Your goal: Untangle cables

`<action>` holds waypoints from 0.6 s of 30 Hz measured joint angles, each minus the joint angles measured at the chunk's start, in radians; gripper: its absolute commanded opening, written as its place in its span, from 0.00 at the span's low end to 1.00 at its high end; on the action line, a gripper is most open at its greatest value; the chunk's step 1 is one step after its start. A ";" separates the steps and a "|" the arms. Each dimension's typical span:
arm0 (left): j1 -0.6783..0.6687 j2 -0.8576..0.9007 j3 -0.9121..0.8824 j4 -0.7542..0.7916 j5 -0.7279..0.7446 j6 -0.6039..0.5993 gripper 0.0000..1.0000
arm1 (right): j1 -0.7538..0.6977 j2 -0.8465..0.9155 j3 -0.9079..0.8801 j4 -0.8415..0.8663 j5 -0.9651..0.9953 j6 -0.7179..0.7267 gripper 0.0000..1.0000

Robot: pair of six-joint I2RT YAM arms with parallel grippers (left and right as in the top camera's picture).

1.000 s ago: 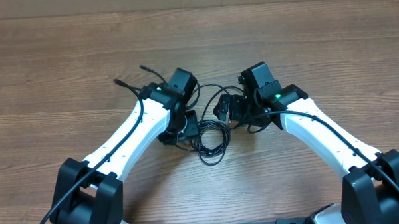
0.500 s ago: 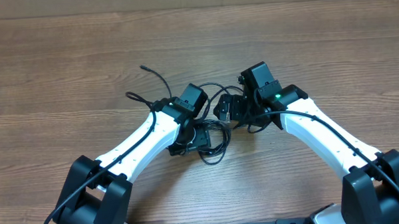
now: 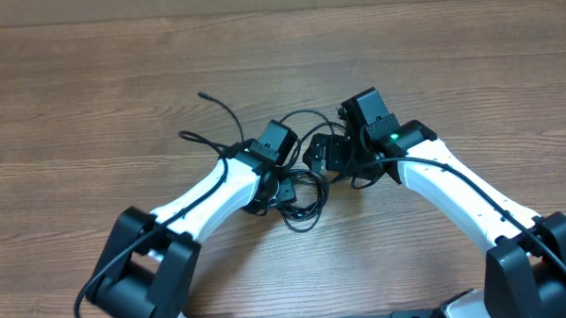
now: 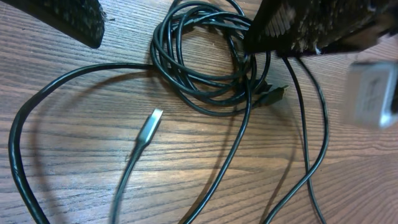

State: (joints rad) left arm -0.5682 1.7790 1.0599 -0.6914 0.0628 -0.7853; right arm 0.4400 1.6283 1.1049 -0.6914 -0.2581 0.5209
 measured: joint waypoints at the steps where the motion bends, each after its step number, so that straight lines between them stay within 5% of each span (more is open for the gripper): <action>1: 0.000 0.014 0.000 0.017 0.004 0.000 0.09 | 0.000 0.000 0.000 0.000 0.000 0.000 1.00; 7: 0.015 0.033 0.009 0.052 0.047 0.064 0.04 | 0.000 0.000 0.000 0.000 0.000 0.000 1.00; 14: 0.127 0.027 0.141 -0.129 0.098 0.339 0.04 | 0.000 0.000 0.000 0.018 -0.006 0.005 0.99; 15: 0.138 0.025 0.161 -0.149 0.100 0.373 0.04 | -0.001 0.000 0.000 0.030 -0.012 0.003 0.94; 18: 0.181 0.018 0.229 -0.211 0.130 0.489 0.04 | -0.006 0.000 0.000 0.073 -0.062 0.010 0.59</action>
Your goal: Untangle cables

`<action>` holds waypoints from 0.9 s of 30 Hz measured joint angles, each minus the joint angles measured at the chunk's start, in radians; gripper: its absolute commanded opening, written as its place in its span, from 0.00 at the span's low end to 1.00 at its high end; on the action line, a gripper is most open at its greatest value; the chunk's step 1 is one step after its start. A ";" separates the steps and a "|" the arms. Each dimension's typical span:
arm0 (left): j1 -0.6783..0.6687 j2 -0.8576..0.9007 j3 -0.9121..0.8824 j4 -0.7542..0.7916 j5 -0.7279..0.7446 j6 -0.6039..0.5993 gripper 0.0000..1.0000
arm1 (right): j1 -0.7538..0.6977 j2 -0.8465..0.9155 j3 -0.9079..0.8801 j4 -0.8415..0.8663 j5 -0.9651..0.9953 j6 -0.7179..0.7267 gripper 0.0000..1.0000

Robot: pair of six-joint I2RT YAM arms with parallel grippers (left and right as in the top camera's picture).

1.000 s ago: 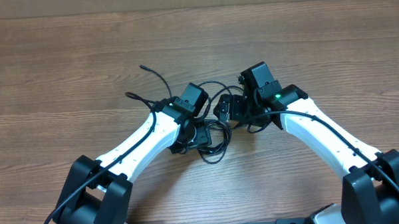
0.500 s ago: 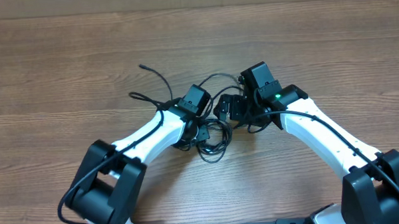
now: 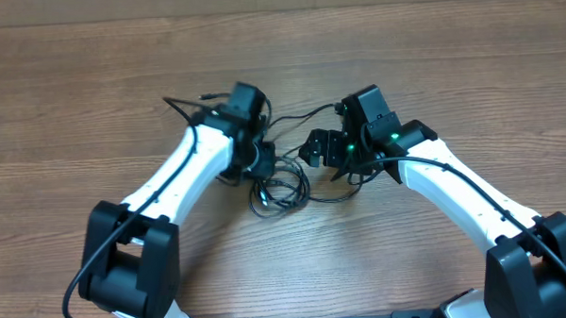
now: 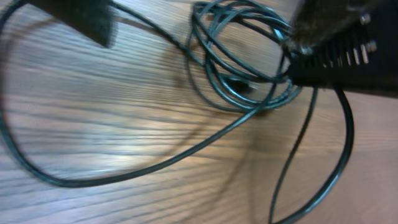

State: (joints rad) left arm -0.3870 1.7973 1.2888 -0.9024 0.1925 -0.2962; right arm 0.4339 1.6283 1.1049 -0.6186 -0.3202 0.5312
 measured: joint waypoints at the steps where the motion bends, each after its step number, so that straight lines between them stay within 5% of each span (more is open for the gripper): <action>1: 0.011 -0.002 0.015 -0.007 0.016 0.034 0.04 | -0.002 0.000 0.000 0.011 -0.023 0.002 0.48; 4: 0.038 -0.004 0.046 0.001 0.084 0.118 0.04 | -0.009 0.000 0.000 0.017 -0.091 0.001 0.25; 11: 0.064 -0.004 0.053 0.038 0.276 0.277 0.04 | -0.009 0.000 0.000 0.011 -0.160 -0.003 0.42; 27: 0.064 -0.004 0.054 0.011 0.539 0.566 0.04 | -0.009 0.000 -0.003 -0.058 -0.022 0.000 0.47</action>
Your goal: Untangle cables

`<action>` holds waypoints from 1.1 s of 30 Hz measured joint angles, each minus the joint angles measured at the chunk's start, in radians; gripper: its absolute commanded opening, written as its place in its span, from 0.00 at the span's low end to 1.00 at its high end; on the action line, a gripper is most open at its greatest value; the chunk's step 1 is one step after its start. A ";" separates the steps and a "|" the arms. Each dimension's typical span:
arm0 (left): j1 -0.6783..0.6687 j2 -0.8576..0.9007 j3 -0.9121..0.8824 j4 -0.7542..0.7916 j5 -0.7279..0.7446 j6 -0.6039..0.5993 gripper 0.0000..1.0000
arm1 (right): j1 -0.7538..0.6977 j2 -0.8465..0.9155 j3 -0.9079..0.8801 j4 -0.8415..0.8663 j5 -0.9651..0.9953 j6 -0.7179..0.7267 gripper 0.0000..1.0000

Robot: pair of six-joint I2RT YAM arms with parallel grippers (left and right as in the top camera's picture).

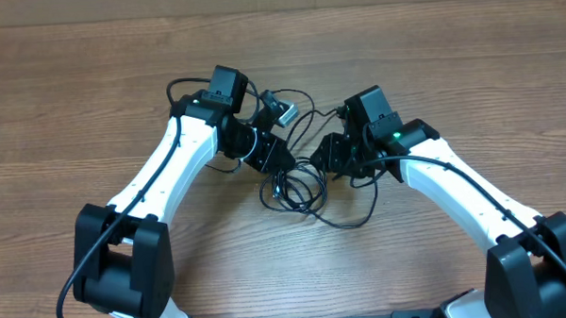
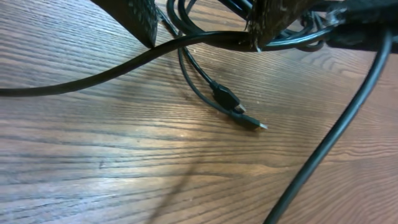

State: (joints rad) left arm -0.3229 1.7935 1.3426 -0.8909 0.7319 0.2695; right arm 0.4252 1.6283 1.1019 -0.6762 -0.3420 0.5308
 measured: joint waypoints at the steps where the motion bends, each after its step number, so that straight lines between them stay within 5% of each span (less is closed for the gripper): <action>1: 0.000 0.000 0.000 0.000 0.006 0.001 0.04 | 0.000 0.000 -0.004 0.002 -0.002 0.000 0.48; 21: 0.000 0.000 0.000 0.089 0.133 -0.084 0.04 | 0.117 0.000 -0.147 0.128 -0.053 0.021 0.51; 26: 0.003 0.000 0.000 0.090 0.194 -0.094 0.04 | 0.128 0.000 -0.147 0.139 0.012 0.089 0.27; 33: 0.059 0.000 0.000 0.057 0.238 -0.103 0.04 | 0.109 0.000 -0.147 0.095 0.115 0.140 0.05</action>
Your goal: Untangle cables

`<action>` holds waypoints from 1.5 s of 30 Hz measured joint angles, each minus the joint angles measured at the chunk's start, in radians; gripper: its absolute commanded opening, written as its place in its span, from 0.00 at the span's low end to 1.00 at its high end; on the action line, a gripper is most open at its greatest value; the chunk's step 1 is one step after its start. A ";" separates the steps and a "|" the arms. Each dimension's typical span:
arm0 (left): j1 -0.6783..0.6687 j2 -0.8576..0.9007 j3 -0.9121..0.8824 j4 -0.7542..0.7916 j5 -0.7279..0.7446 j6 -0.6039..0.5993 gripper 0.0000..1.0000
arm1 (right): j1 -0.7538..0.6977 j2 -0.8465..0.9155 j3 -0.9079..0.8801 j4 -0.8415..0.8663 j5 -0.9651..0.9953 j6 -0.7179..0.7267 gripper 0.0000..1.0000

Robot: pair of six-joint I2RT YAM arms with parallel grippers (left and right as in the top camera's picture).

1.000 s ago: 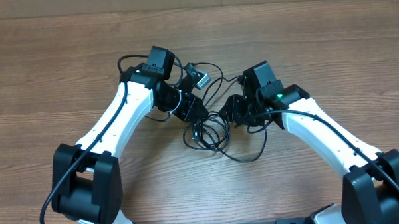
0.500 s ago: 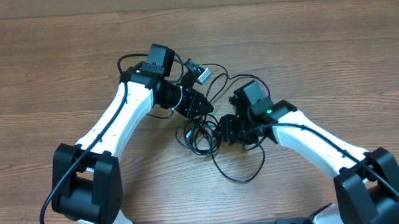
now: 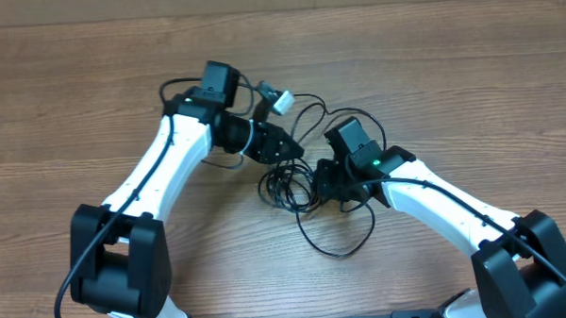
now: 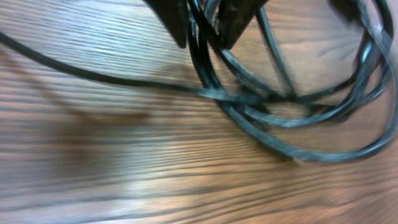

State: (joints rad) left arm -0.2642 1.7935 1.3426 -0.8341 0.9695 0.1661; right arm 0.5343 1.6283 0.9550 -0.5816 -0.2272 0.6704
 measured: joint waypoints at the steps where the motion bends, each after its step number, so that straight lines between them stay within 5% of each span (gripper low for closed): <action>1: 0.015 0.000 0.000 -0.008 0.002 -0.002 0.04 | -0.012 0.000 0.000 -0.014 0.009 0.003 0.04; 9: 0.122 0.000 0.001 -0.088 -0.050 -0.018 0.04 | -0.155 0.000 0.000 -0.121 0.124 0.010 0.04; 17: 0.141 0.000 0.001 -0.113 -0.338 -0.184 0.05 | -0.186 0.000 0.000 -0.172 0.184 0.010 0.05; 19: 0.141 0.000 0.001 -0.114 -0.394 -0.224 0.07 | -0.186 0.000 0.000 -0.173 0.186 0.010 0.13; 21: 0.141 0.000 0.001 -0.120 -0.435 -0.254 0.22 | -0.186 0.000 0.000 -0.170 0.180 0.006 0.27; 23: 0.141 0.000 0.001 -0.129 -0.457 -0.273 0.47 | -0.187 0.000 0.000 -0.152 0.143 -0.019 0.40; 24: 0.140 0.000 0.001 -0.136 -0.466 -0.280 0.48 | -0.187 0.000 0.000 -0.131 0.102 -0.042 0.43; 36: 0.127 -0.002 -0.018 -0.276 -0.644 -0.374 0.50 | -0.187 0.000 0.000 -0.048 -0.238 -0.153 0.36; 42: 0.047 -0.006 -0.163 -0.172 -0.660 -0.423 0.49 | -0.187 0.000 0.000 -0.049 -0.256 -0.151 0.36; 45: -0.003 -0.006 -0.255 -0.064 -0.665 -0.475 0.40 | -0.187 0.000 0.000 -0.055 -0.263 -0.146 0.36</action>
State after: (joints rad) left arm -0.2672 1.7870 1.0878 -0.8978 0.3046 -0.3084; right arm 0.3477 1.6283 0.9550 -0.6365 -0.4904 0.5240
